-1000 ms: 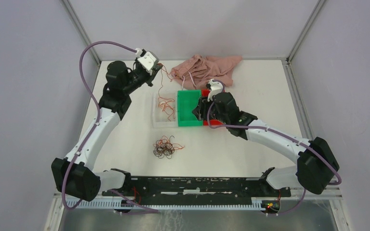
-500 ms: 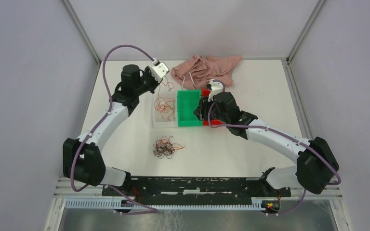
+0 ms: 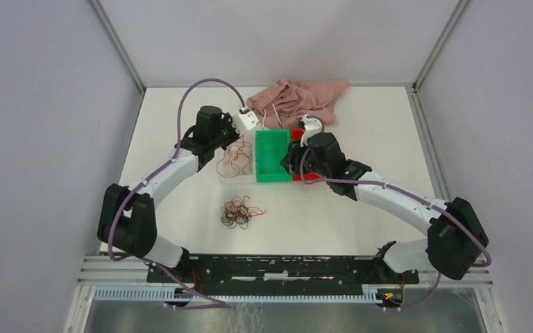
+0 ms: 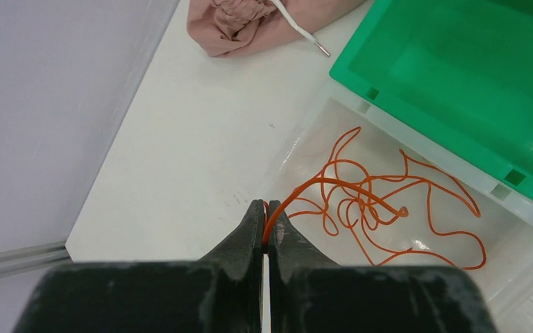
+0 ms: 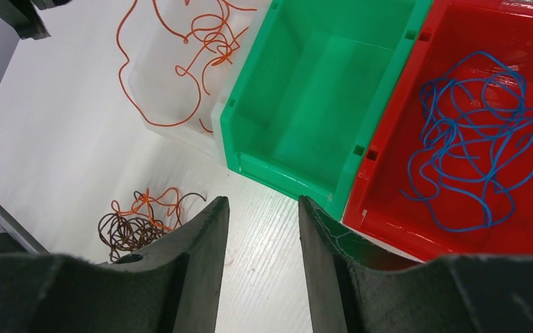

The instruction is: Untangle the cables

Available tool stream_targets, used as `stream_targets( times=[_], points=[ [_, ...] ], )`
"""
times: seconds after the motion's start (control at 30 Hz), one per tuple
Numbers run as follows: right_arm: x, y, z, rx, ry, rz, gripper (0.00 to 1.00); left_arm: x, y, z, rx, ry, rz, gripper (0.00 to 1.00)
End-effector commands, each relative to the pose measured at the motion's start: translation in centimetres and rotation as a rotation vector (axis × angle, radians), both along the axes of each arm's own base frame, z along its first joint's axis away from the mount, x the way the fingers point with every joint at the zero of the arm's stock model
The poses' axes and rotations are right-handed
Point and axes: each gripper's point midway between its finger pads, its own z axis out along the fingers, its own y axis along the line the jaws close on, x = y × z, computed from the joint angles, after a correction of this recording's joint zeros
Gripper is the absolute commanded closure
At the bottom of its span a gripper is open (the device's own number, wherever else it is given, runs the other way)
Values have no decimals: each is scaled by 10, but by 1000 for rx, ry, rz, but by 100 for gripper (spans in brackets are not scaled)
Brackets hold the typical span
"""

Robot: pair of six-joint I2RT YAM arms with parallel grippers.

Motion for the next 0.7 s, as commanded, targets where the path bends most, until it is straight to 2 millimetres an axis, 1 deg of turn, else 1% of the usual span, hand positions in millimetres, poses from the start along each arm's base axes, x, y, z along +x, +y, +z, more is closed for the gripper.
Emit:
stream_targets(
  times=[0.0, 0.07, 0.23, 0.33, 0.4, 0.47, 0.57, 0.67],
  points=[
    [11, 4, 40, 66, -75, -20, 52, 16, -6, 3, 40, -31, 18, 97],
    [11, 3, 42, 68, -80, -23, 52, 24, -11, 2, 22, -28, 34, 97],
    [10, -4, 45, 61, -90, -39, 52, 53, -27, 17, -57, -39, 78, 97],
    [9, -6, 46, 63, -93, -43, 52, 61, -36, 21, -101, -42, 88, 97],
    [8, -8, 43, 60, -89, -48, 52, 63, -39, 20, -124, -35, 98, 97],
    [7, -10, 41, 58, -85, -50, 53, 62, -38, 15, -130, -23, 108, 97],
    [6, -13, 36, 49, -72, -59, 53, 53, -32, 0, -103, 3, 113, 97],
    [6, -15, 36, 53, -70, -70, 53, 41, -22, -18, -45, 34, 111, 97]
  ],
)
